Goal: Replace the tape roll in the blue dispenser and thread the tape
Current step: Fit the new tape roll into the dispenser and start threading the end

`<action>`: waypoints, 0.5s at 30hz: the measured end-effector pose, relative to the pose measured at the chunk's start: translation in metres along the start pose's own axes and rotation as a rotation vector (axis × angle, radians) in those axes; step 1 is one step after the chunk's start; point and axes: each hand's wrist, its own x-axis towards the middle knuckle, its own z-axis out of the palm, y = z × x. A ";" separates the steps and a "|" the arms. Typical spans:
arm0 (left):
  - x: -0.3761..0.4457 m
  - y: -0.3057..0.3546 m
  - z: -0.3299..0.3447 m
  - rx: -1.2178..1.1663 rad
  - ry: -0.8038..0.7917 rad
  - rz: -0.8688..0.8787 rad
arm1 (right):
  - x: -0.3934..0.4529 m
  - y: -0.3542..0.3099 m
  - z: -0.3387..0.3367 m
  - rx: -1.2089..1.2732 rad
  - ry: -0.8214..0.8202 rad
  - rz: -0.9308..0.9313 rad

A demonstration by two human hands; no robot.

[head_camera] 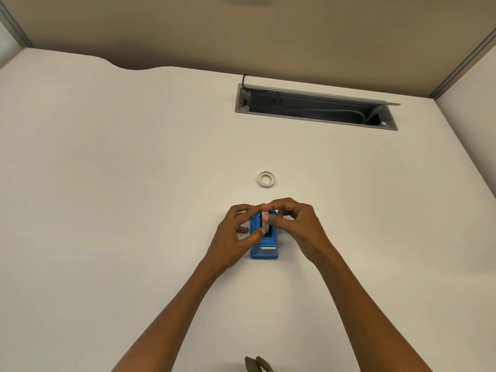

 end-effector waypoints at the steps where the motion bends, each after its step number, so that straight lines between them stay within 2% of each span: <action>1: 0.000 0.000 0.000 -0.002 0.000 -0.002 | 0.001 0.000 0.000 0.010 0.010 0.007; 15: 0.001 -0.001 0.001 -0.005 0.009 -0.015 | 0.010 -0.001 0.010 0.176 0.103 0.108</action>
